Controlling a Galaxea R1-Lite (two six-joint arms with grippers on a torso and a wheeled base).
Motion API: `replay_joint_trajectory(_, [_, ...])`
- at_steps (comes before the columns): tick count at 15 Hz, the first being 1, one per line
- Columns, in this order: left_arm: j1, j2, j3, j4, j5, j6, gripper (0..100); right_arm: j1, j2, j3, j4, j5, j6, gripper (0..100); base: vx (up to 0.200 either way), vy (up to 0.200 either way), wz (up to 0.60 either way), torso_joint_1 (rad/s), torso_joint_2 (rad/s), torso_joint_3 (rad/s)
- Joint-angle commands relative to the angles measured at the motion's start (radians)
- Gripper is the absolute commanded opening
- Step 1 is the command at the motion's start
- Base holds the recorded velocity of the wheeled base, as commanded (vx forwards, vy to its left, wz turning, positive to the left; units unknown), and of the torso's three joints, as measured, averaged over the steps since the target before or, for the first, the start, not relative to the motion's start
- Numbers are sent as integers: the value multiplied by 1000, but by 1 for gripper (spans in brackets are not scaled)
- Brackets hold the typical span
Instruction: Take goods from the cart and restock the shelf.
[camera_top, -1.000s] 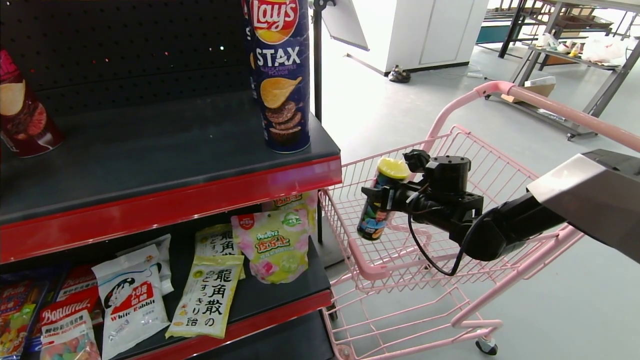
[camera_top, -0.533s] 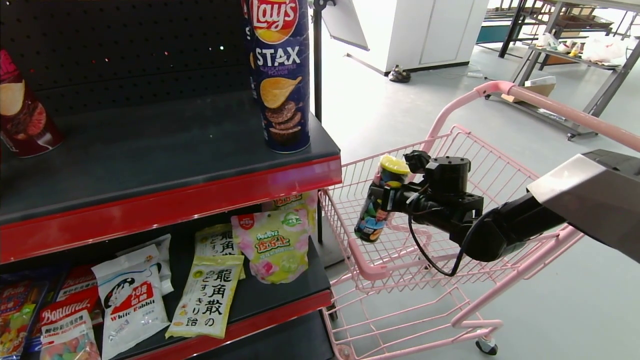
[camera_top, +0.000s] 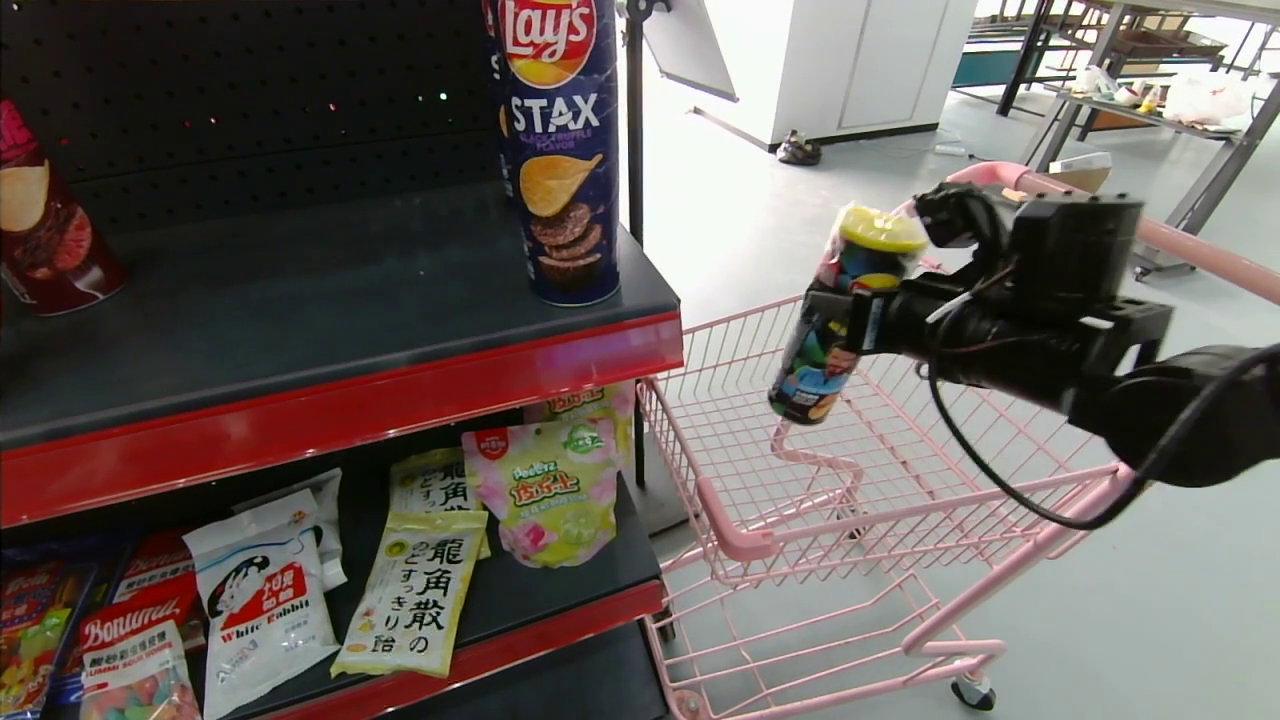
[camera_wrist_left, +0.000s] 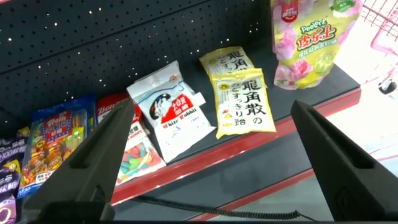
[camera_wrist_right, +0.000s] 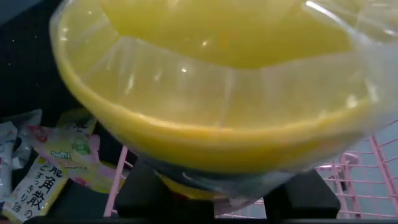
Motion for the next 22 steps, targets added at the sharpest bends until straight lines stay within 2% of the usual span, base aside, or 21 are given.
replay_joint_trajectory(1, [-2, 0, -6, 0, -9, 0, 100, -8, -333, 25, 169, -129, -105, 0, 0, 0, 0, 0, 0, 0])
replay_joint_trajectory(2, [-2, 4, -6, 0, -10, 0, 100, -5, -376, 29, 205, -162, -125, 0, 0, 0, 0, 0, 0, 0])
replay_joint_trajectory(3, [-2, 7, -9, 0, -13, 0, 100, -6, -465, 45, 299, -155, -147, 0, 0, 0, 0, 0, 0, 0])
replay_joint_trajectory(4, [-2, 7, -9, 0, -13, 0, 100, -6, -465, 45, 299, -155, -147, 0, 0, 0, 0, 0, 0, 0])
replay_joint_trajectory(5, [0, 25, -30, 1, -7, 0, 100, -9, -662, 63, 567, -163, -184, 0, 0, 0, 0, 0, 0, 0])
replay_joint_trajectory(6, [0, 46, -53, 1, -4, 0, 100, -9, -797, 115, 663, -172, -191, 0, 0, 0, 0, 0, 0, 0])
replay_joint_trajectory(9, [-3, 68, -56, -5, -21, 1, 100, -94, -1016, 243, 767, -206, -196, 0, 0, 0, 0, 0, 0, 0])
replay_joint_trajectory(11, [-5, 60, -55, -6, -39, 1, 100, -133, -1117, 338, 790, -211, -214, 0, 0, 0, 0, 0, 0, 0])
replay_joint_trajectory(14, [-5, 60, -59, -6, -39, 1, 100, -141, -1174, 367, 794, -209, -223, 0, 0, 0, 0, 0, 0, 0])
replay_joint_trajectory(18, [-5, 57, -50, -6, -39, 44, 100, -147, -1200, 405, 791, -212, -223, 0, 0, 0, 0, 24, -112, -81])
replay_joint_trajectory(22, [-5, 56, -50, -6, -36, 54, 100, -147, -1214, 422, 791, -212, -223, 0, 0, 0, 0, 126, -452, -327])
